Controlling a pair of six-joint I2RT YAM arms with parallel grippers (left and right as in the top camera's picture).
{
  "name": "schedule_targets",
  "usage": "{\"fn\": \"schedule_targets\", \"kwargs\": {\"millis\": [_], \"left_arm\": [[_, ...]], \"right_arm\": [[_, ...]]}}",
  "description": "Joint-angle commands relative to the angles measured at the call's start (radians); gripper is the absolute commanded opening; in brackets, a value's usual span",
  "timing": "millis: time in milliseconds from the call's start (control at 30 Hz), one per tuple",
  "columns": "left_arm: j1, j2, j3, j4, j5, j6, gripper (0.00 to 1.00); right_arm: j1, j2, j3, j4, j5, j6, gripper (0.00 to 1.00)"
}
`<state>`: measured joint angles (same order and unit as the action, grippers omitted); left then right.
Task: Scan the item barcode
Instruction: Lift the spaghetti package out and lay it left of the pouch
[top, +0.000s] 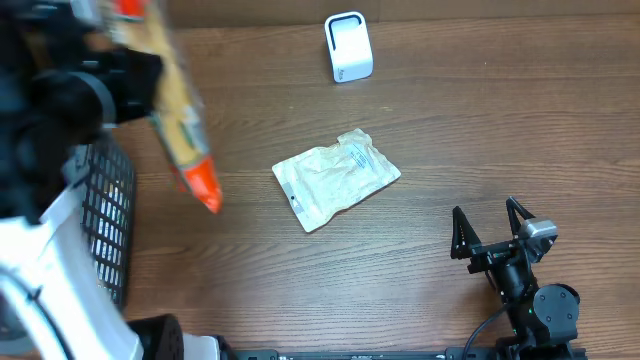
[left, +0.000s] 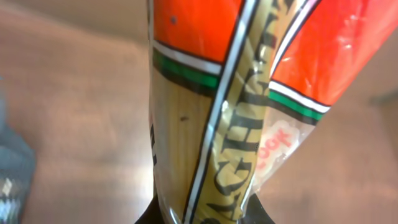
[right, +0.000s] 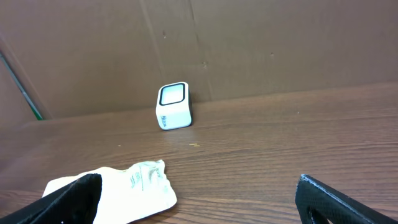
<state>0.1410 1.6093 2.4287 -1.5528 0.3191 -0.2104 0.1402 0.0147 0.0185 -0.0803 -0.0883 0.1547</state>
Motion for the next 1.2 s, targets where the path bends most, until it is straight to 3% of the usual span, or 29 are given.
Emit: {"fn": "schedule_targets", "kwargs": {"millis": [0,200,300,600,800,833,900,967,1000,1067,1167], "left_arm": [[-0.133,0.047,-0.078,0.007,-0.22,-0.063,0.04],[-0.27,0.079,-0.316,0.056,-0.349,-0.185,0.04],[-0.286,0.079,-0.463,0.132,-0.355,-0.192,0.04],[-0.286,0.079,-0.958,0.496,-0.356,-0.185,0.04],[-0.286,0.079,-1.18,0.705,-0.356,-0.17,0.04],[-0.286,0.079,-1.199,0.721,-0.356,-0.17,0.08],[-0.286,0.079,-1.21,0.731,-0.356,-0.168,0.32],[-0.285,0.078,-1.201,0.735,-0.355,-0.138,0.83],[-0.285,0.077,-1.188,0.734,-0.346,-0.111,0.94],[-0.285,0.077,-1.144,0.705,-0.32,-0.067,1.0],[-0.285,0.077,-1.02,0.61,-0.322,-0.055,1.0]], "right_arm": [[0.01,-0.012,-0.011,0.004,0.009,0.003,1.0],[0.01,-0.012,-0.011,0.004,0.009,0.003,1.0],[0.01,-0.012,-0.011,0.004,0.009,0.003,1.0],[0.01,-0.012,-0.011,0.004,0.009,0.002,1.0],[0.01,-0.012,-0.011,0.004,0.009,0.003,1.0],[0.01,-0.012,-0.011,0.004,0.009,0.003,1.0],[0.01,-0.012,-0.011,0.004,0.009,0.003,1.0],[0.01,-0.012,-0.011,0.004,0.009,0.002,1.0],[0.01,-0.012,-0.011,0.004,0.009,0.003,1.0],[0.01,-0.012,-0.011,0.004,0.009,0.003,1.0],[0.01,-0.012,-0.011,0.004,0.009,0.003,1.0]]}}
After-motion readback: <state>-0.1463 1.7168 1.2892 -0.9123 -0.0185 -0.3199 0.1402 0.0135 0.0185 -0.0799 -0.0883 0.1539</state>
